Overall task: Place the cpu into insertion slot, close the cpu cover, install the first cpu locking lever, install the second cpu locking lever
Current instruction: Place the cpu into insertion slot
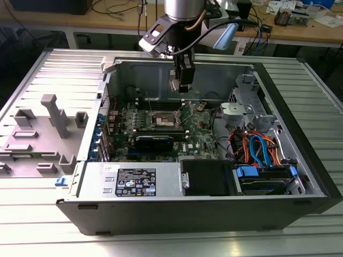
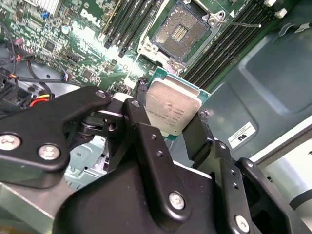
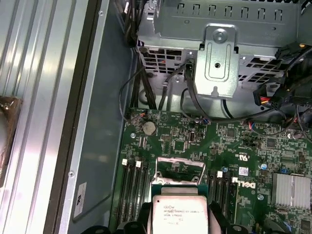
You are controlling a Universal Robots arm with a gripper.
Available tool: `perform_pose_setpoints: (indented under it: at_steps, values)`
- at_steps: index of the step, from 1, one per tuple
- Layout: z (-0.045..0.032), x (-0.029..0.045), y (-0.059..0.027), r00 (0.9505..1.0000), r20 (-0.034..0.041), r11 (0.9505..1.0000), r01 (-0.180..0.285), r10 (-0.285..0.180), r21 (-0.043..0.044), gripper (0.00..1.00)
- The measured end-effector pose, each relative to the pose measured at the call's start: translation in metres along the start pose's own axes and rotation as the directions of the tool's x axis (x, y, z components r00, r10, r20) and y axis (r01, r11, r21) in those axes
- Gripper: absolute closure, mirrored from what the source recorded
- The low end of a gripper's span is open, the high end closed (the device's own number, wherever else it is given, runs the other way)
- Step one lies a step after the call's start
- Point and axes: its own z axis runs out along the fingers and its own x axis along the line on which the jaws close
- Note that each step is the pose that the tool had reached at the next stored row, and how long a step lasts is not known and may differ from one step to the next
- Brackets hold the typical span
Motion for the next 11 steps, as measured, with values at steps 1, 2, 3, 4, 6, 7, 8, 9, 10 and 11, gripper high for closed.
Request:
perform_pose_setpoints:
  at_steps: [1,2,3,4,6,7,8,9,10,11]
  values:
    - [0.0016,0.0000,-0.0004,0.9999,0.0006,0.9999,-0.011,0.011,0.0020,0.46]
    - [0.0027,0.0000,-0.0007,0.9999,0.0010,0.9999,-0.015,0.015,0.0028,0.46]
    - [0.0040,0.0000,-0.0012,0.9998,0.0012,0.9998,-0.018,0.018,0.0033,0.46]
    - [0.0062,0.0002,-0.0033,0.9998,0.0013,0.9998,-0.020,0.020,0.0039,0.46]
    - [0.0077,0.0005,-0.0072,0.9998,0.0013,0.9998,-0.020,0.020,0.0040,0.46]
    - [0.0081,0.0007,-0.0093,0.9998,0.0014,0.9998,-0.020,0.020,0.0040,0.46]
    - [0.0085,0.0009,-0.0109,0.9998,0.0013,0.9998,-0.020,0.020,0.0040,0.46]
    - [0.0089,0.0011,-0.0121,0.9998,0.0014,0.9998,-0.020,0.020,0.0040,0.46]
    - [0.0091,0.0010,-0.0121,0.9998,0.0014,0.9998,-0.020,0.020,0.0040,0.46]
    - [0.0092,0.0010,-0.0122,0.9998,0.0013,0.9998,-0.020,0.020,0.0040,0.46]
